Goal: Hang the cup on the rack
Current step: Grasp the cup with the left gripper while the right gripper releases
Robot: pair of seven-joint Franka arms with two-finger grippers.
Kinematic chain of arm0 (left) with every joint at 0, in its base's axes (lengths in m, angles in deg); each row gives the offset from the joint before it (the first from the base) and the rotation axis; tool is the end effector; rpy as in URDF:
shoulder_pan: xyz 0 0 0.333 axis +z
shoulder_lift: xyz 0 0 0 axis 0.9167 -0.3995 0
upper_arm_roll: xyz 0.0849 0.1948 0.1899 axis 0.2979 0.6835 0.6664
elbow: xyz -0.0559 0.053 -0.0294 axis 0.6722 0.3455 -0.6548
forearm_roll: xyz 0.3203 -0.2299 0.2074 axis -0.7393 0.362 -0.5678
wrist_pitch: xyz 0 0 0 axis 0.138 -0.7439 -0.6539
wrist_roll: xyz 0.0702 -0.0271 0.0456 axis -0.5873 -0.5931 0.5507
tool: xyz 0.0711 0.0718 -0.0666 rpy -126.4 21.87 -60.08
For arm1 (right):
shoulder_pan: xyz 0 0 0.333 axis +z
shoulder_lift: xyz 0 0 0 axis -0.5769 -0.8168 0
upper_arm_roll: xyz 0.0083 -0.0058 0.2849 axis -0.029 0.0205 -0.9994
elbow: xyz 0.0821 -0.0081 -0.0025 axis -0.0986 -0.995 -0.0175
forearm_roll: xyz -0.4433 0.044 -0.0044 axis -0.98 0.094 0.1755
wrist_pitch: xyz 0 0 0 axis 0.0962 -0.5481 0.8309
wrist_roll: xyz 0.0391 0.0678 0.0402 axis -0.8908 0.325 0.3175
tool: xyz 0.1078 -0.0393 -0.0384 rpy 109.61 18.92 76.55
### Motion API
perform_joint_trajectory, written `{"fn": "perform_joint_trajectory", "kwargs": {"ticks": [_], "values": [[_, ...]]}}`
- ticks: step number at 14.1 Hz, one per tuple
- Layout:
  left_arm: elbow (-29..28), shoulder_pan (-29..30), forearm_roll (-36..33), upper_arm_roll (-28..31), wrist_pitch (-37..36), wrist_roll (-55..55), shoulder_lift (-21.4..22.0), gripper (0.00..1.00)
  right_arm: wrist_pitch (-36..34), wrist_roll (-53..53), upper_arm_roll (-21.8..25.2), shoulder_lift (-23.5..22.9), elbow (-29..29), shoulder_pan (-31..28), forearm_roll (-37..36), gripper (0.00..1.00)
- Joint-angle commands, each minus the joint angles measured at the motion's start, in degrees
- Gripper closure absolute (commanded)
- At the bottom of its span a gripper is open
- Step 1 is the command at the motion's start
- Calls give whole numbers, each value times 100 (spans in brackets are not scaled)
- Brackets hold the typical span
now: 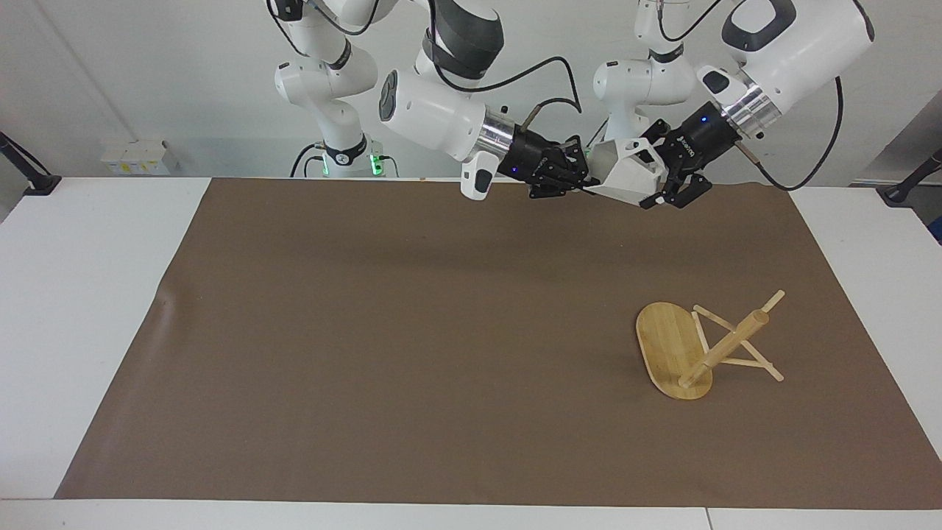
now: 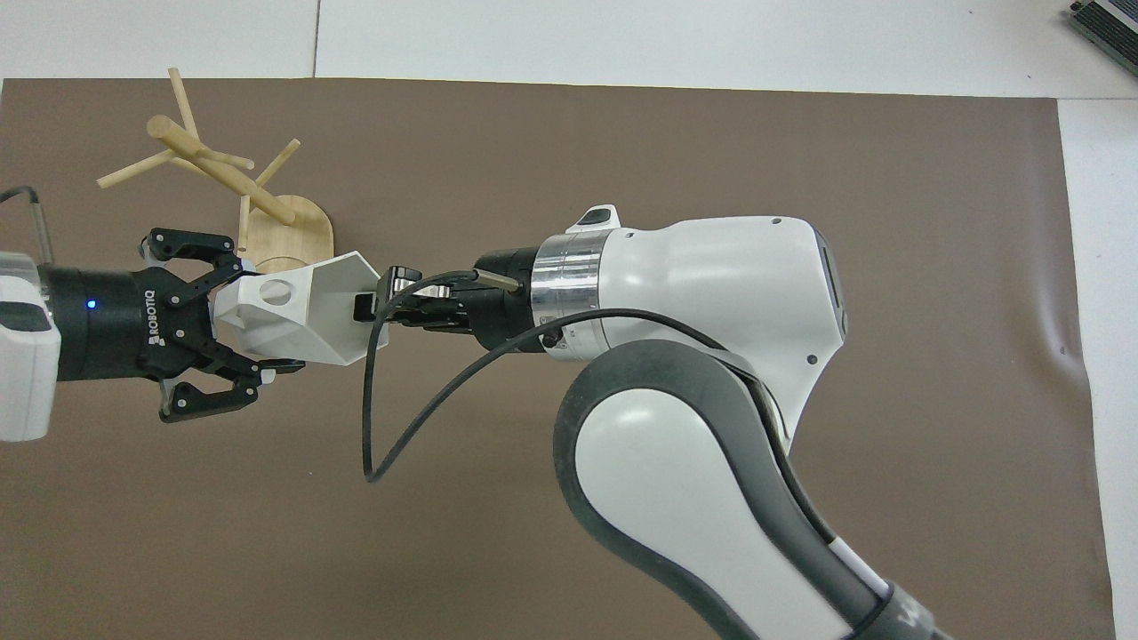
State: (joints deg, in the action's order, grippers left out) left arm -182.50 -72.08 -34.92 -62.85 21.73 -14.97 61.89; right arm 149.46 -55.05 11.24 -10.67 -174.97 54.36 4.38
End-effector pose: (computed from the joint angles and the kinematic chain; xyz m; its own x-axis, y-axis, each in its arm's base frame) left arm 0.5522 -0.1281 0.5505 0.1839 -0.7568 0.6273 -0.9795 -0.1947 0.0523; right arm 0.5687 0.4460 0.5078 0.9973 -0.0653 -0.0340 -0.0599 -0.4526 -0.8897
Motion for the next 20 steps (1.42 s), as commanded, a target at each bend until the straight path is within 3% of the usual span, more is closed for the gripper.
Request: {"fn": "perform_joint_trajectory", "kwargs": {"ticks": [1,4,6,7,14,18,20], "values": [[-164,18,153,19,85,-25,161,100,37,-185,-36,31,-38,-22,-82,100],[-164,26,162,19,111,54,161,100,37,-176,-28,22,-38,-22,-187,97],[-155,26,171,19,120,80,161,100,28,-141,-28,22,-55,-31,-258,58],[-155,26,171,19,120,80,152,100,28,-115,-28,31,-73,-31,-310,1],[-173,26,145,28,295,212,152,100,11,-185,-10,48,-73,-163,-337,0],[-322,26,40,-7,742,1054,161,100,-243,-185,16,346,-64,-961,-390,0],[-480,-52,-328,-43,1217,1764,170,100,-559,-185,34,601,-64,-1505,-1010,0]]}}
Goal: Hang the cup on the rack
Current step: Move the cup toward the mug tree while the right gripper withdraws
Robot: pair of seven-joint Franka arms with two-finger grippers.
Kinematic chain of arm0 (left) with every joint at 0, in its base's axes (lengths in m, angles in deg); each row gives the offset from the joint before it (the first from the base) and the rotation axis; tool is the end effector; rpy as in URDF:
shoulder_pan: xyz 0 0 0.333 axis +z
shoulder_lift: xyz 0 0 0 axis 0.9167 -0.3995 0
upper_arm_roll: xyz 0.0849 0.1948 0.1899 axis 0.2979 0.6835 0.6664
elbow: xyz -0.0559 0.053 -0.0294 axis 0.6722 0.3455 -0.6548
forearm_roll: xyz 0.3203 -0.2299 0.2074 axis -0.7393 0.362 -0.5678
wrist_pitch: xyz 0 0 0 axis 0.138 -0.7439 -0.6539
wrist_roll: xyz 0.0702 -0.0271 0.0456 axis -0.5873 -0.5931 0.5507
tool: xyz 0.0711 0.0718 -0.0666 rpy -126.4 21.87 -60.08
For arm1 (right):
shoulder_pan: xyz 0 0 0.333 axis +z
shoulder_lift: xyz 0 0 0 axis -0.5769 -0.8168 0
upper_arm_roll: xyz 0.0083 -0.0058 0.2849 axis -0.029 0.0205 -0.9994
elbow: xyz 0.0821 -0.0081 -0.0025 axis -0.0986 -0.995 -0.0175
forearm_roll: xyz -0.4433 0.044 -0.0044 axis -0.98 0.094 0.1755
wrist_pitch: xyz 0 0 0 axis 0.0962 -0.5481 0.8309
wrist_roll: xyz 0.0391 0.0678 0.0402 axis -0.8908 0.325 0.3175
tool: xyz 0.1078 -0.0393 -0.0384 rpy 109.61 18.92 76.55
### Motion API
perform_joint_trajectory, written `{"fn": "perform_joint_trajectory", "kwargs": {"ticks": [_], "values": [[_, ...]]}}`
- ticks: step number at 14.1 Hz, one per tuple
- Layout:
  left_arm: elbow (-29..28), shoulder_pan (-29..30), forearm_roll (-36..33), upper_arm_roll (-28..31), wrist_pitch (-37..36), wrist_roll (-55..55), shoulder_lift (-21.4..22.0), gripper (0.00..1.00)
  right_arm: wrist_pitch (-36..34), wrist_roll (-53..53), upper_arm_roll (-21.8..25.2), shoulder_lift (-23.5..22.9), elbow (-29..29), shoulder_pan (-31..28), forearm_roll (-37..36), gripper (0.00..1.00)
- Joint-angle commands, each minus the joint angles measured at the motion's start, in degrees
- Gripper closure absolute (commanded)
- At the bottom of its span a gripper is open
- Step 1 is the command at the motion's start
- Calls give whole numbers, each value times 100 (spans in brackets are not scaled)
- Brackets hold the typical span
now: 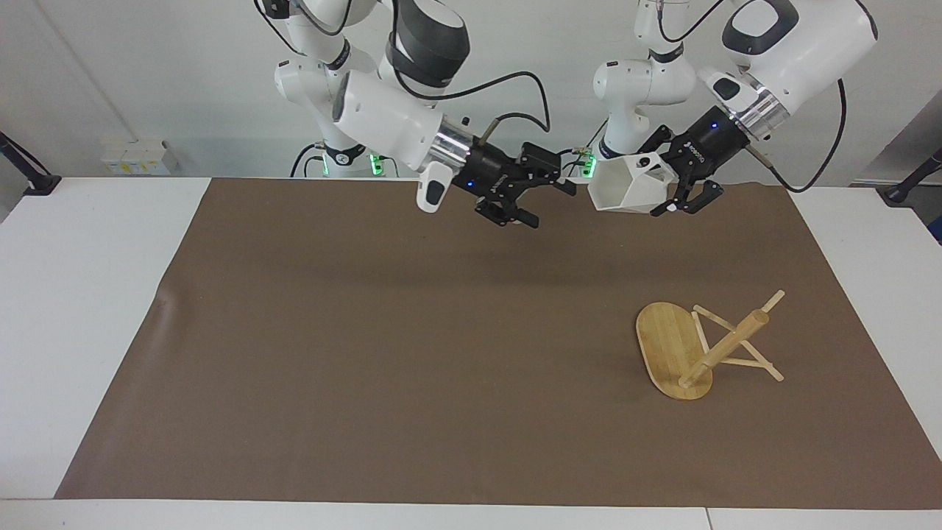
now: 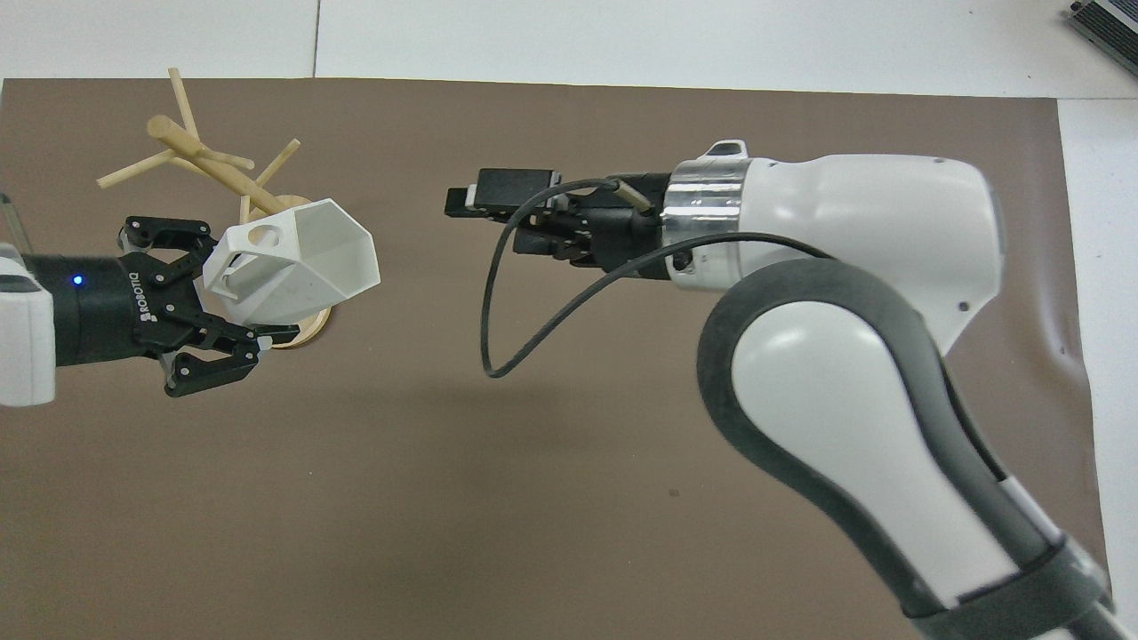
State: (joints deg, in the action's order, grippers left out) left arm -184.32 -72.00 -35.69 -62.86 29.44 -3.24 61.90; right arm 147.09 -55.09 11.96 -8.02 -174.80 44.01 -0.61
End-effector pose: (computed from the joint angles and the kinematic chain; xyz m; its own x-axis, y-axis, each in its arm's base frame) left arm 0.5642 -0.1172 0.5430 0.3898 -0.6815 0.6193 -0.9007 -0.4224 0.1021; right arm 0.6311 0.3305 0.5357 0.9788 -0.1997 0.0464 -0.0610 -0.4997 -0.8640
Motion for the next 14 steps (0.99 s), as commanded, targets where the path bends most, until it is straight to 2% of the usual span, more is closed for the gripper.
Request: {"fn": "perform_joint_trajectory", "kwargs": {"ticks": [1,4,6,8,12,14], "values": [[-350,-70,-436,-111,560,960,195,100,-463,-181,-39,415,-73,-691,-1019,0],[-508,-70,-946,-296,1035,2250,205,100,-754,-164,-39,487,-73,-1079,-3083,0],[-526,-70,-1376,-445,1098,3506,205,100,-1236,-111,-39,504,-73,-1290,-4419,0],[-570,-70,-1536,-499,1115,4335,152,100,-1710,-76,-39,556,-73,-1536,-5458,0],[-623,-61,-1536,-499,1729,4540,-330,100,-2161,686,-39,583,-73,-2239,-6147,0],[-623,-61,-1536,-499,1932,4785,-542,100,-2274,935,-30,583,-73,-2363,-6384,0]]}}
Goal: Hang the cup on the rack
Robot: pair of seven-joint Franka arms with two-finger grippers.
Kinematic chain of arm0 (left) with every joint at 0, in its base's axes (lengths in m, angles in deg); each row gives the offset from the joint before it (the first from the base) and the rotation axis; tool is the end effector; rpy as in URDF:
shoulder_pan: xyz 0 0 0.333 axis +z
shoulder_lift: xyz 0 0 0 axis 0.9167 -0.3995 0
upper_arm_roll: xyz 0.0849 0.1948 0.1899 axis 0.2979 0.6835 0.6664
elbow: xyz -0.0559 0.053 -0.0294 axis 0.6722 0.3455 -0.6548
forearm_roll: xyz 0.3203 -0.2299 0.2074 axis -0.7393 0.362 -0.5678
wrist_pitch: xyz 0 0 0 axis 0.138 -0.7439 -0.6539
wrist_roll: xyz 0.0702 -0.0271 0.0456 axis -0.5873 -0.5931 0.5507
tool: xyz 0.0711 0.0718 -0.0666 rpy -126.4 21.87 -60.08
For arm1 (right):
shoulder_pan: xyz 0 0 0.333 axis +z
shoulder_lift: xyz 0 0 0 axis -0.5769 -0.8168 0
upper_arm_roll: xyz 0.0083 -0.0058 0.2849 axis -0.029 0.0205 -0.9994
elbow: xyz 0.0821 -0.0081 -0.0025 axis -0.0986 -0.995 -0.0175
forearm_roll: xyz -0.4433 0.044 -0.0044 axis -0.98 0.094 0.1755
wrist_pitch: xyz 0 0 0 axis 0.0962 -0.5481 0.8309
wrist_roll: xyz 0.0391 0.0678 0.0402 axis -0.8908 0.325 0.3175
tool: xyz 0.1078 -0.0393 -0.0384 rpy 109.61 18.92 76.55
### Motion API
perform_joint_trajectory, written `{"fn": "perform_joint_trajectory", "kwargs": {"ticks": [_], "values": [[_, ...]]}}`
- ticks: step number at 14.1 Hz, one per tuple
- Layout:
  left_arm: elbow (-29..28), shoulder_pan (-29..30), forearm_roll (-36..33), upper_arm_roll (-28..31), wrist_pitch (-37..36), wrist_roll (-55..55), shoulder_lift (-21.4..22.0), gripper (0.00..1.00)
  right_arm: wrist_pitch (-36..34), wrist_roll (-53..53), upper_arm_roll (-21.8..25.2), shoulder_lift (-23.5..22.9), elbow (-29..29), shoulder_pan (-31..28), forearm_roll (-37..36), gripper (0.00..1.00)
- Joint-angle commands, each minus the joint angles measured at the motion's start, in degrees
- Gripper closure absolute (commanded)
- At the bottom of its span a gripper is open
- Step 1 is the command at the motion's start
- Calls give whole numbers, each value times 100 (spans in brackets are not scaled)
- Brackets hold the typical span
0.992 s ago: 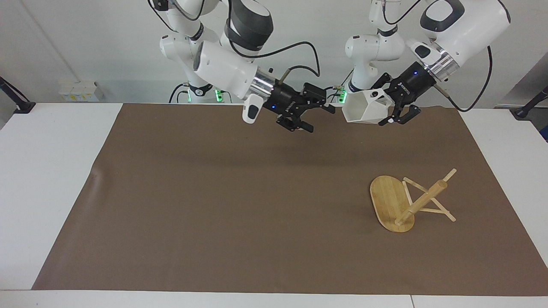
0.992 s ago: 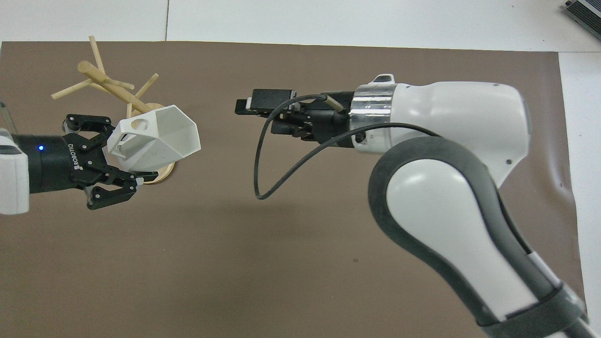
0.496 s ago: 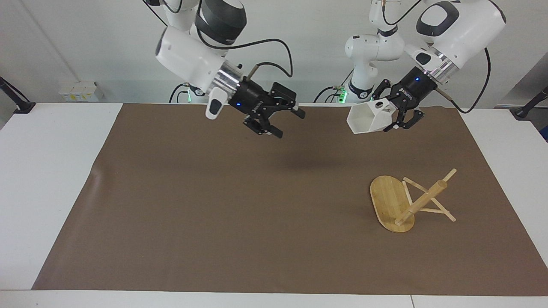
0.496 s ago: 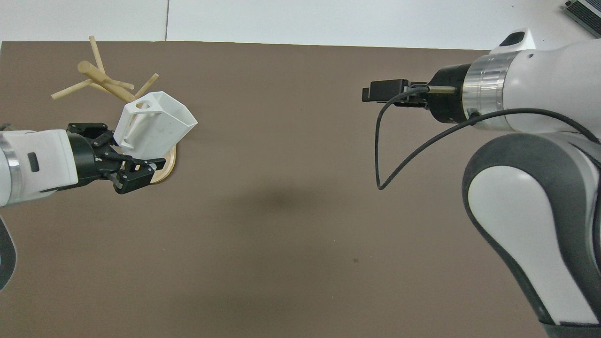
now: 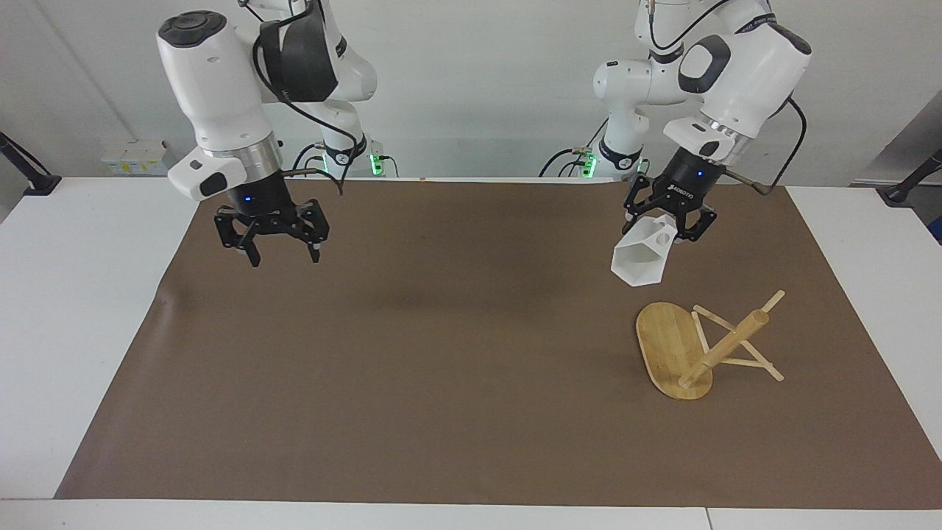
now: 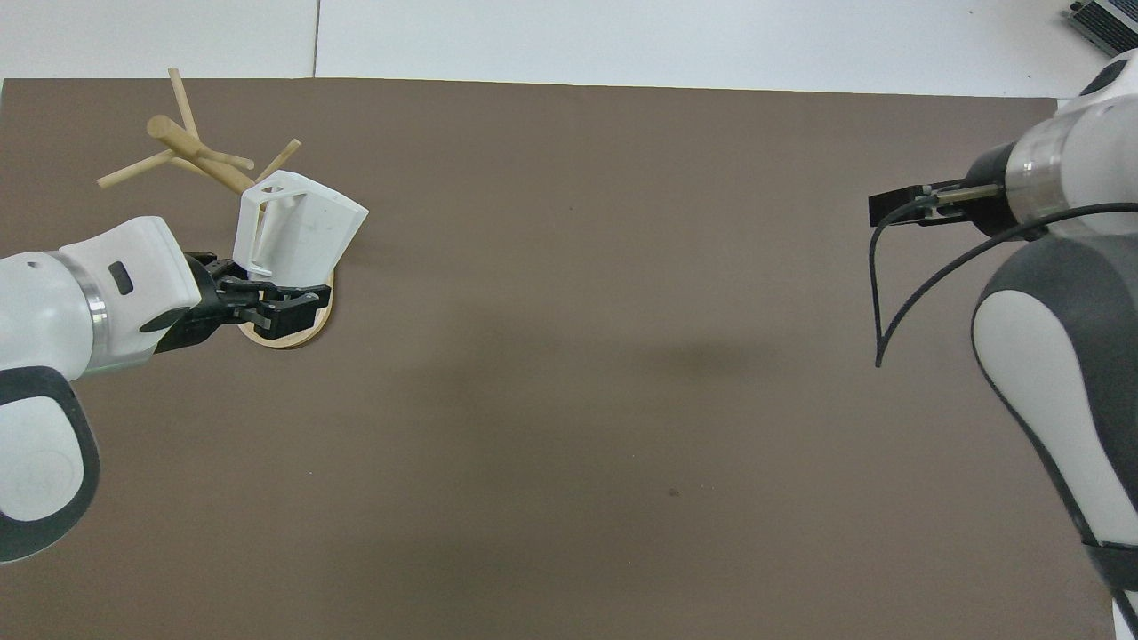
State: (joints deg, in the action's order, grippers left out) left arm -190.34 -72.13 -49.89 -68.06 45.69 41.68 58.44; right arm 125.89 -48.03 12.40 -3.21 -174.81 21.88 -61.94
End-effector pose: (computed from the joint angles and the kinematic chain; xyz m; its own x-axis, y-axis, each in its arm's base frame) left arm 0.5770 -0.1428 0.4684 0.8595 -0.3058 0.4096 -0.4219 -0.8768 0.2307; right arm 0.6615 0.0333 0.5279 0.9763 0.0922 0.1957 0.0872 -0.9956 0.0338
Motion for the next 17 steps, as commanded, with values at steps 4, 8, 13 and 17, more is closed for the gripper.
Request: {"fn": "perform_joint_trajectory", "kwargs": {"ticks": [4,8,13,17], "values": [[-12,-47,-116,21,851,321,-679,100,-795,211,-66,234,-72,-159,-507,0],[49,5,-116,29,1037,330,-899,100,-1086,299,1704,366,-55,1172,-499,0],[137,58,-125,56,1081,330,-1049,100,-1701,457,2738,507,173,1933,-359,0],[312,76,-125,91,1186,321,-1216,100,-2360,405,3019,507,622,1959,378,0]]}}
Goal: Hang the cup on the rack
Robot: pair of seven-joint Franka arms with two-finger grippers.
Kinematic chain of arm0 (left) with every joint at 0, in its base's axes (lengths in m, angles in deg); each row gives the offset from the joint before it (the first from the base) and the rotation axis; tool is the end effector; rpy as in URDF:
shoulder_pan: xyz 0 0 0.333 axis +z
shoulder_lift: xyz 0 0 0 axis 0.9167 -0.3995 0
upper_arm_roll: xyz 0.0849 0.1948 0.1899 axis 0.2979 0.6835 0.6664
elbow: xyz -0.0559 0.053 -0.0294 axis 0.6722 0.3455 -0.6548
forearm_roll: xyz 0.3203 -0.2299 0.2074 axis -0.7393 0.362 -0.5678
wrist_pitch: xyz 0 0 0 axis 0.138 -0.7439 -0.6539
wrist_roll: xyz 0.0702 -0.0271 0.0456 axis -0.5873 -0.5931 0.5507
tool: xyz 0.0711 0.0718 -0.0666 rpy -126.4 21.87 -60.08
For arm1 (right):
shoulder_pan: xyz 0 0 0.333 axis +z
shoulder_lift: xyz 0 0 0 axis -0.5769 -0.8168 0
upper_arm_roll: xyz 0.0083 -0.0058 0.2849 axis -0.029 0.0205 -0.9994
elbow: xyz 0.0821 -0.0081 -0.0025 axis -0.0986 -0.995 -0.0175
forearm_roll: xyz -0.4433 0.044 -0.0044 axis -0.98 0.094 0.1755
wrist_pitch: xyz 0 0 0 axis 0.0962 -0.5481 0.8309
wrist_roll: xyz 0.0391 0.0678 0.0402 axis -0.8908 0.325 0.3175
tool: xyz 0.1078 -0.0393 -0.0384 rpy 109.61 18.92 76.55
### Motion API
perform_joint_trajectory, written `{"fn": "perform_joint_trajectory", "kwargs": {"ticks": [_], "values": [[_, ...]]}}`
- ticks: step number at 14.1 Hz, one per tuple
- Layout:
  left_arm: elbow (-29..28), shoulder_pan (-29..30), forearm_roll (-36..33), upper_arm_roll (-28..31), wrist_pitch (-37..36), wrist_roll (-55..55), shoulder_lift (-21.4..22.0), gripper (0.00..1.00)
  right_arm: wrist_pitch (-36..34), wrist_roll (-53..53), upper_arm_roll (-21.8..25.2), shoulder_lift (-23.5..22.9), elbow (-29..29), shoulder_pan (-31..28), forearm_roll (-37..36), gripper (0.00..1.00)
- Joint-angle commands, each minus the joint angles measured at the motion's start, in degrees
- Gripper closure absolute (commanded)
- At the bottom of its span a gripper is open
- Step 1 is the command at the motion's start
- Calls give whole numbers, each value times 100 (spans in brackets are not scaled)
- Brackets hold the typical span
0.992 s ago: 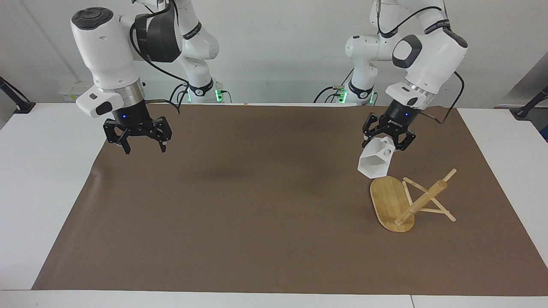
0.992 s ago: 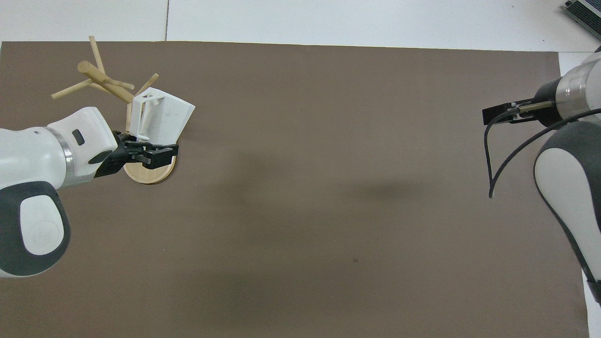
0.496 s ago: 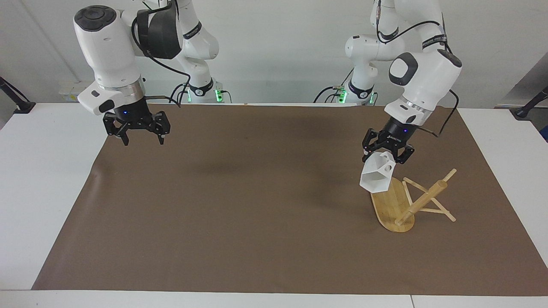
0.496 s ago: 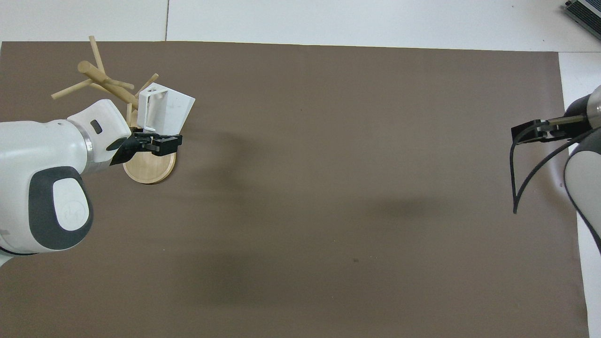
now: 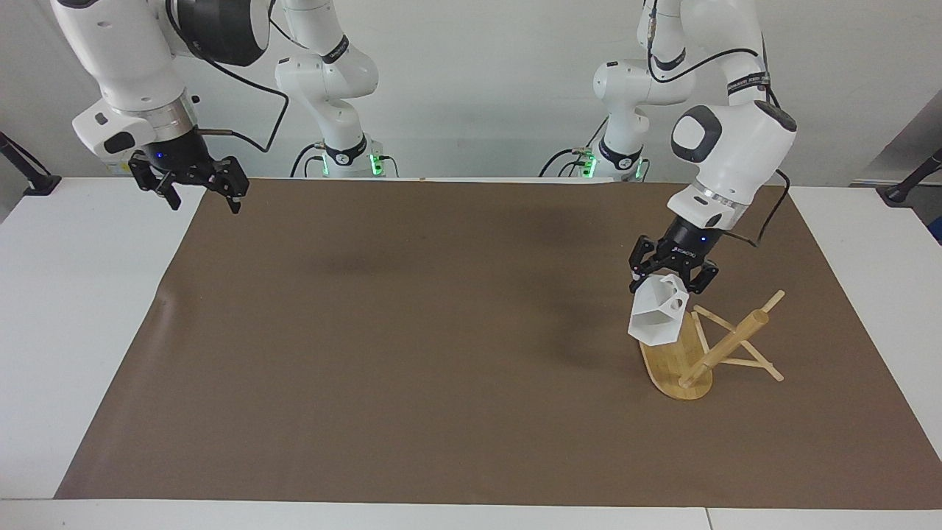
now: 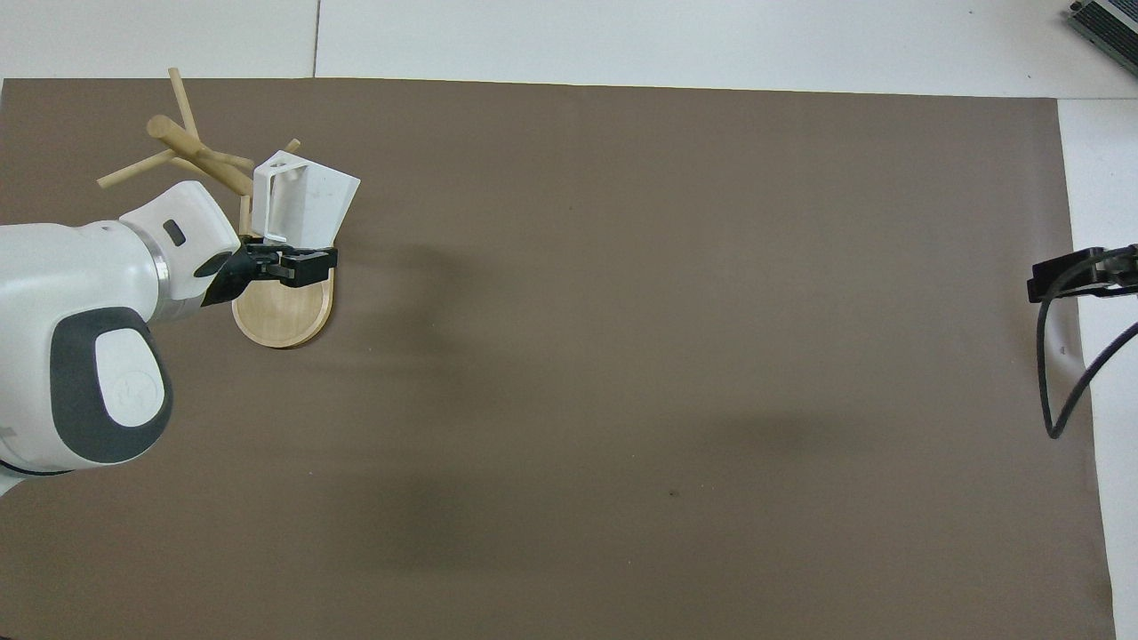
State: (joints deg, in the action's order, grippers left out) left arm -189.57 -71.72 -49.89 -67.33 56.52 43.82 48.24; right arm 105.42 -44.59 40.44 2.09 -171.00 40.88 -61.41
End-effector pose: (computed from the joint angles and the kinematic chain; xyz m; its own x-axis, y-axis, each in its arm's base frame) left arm 0.6159 -0.1248 0.3891 0.8911 -0.1984 0.4082 -0.3112 -0.9217 0.2314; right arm 0.6034 -0.0611 0.5849 0.9998 -0.0182 -0.0084 -0.0177 -0.9987 0.0488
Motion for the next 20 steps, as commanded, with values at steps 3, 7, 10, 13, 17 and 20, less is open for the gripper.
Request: {"fn": "perform_joint_trajectory", "kwargs": {"ticks": [3,7,10,13,17,20], "values": [[288,104,-213,27,113,116,-231,100,-323,-280,496,-14,171,165,1003,0],[367,227,-231,35,139,116,-284,100,-323,-511,418,3,162,280,942,0],[367,288,-222,44,166,160,-371,100,-341,-484,199,100,31,227,924,0],[367,359,-222,35,227,826,-407,100,-332,-502,-397,109,30,-114,924,0],[411,386,-222,35,219,1415,-442,100,-270,-458,-663,109,4,-449,924,0],[402,359,-231,35,227,1716,-451,1,-270,-449,-1120,109,-5,-880,924,0]]}}
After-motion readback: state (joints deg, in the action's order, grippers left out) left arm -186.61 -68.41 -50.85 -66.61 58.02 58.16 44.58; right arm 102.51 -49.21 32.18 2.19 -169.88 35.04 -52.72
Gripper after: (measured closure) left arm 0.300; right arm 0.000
